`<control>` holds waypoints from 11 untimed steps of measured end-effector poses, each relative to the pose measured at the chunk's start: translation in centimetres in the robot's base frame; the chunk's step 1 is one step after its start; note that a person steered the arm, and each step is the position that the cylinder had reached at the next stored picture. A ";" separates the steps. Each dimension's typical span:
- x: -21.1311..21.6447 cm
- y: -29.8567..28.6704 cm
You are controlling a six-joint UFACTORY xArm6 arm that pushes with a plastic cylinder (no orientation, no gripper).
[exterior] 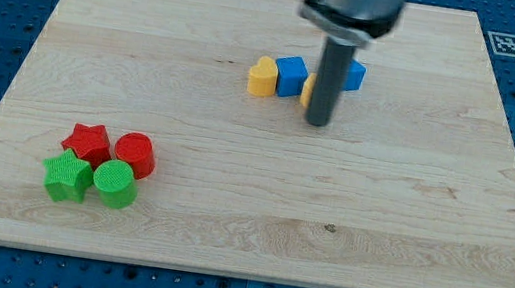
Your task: Separate the triangle from the hexagon
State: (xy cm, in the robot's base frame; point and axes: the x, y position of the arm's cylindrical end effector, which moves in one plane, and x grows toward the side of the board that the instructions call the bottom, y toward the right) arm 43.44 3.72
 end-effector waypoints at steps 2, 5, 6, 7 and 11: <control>-0.1 1.7; -4.1 7.5; -6.2 4.4; -4.8 3.7; -0.9 7.4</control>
